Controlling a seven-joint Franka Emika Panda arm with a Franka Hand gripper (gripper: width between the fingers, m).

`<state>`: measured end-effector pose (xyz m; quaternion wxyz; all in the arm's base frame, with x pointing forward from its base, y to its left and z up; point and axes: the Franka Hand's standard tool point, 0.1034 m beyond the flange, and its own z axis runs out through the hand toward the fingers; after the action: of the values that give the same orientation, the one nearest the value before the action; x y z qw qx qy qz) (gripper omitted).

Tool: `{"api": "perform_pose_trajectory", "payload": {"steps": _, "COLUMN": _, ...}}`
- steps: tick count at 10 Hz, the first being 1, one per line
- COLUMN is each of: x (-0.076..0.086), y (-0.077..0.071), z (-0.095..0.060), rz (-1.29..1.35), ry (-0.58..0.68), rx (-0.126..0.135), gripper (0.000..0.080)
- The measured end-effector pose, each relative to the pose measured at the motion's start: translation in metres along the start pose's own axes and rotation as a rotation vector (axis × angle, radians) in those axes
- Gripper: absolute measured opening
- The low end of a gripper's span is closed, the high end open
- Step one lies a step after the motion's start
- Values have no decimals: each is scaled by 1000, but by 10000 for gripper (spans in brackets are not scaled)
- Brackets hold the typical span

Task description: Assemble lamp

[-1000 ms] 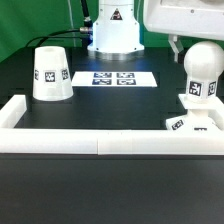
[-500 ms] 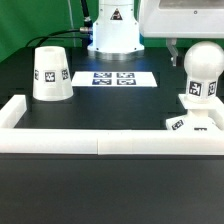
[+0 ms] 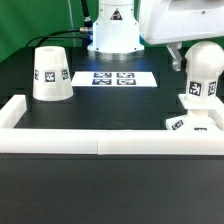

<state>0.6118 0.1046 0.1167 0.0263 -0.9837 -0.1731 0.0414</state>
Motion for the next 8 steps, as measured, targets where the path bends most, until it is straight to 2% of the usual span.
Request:
{"api": "perform_pose_trajectory", "payload": {"steps": 4, "x": 4, "y": 1, "z": 0, "rz": -350, "ry": 12, "rx": -41, "gripper": 698}}
{"api": "perform_pose_trajectory", "payload": {"steps": 8, "x": 6, "y": 3, "z": 0, "rz": -617, "ry": 12, "rx": -64, "gripper": 698}}
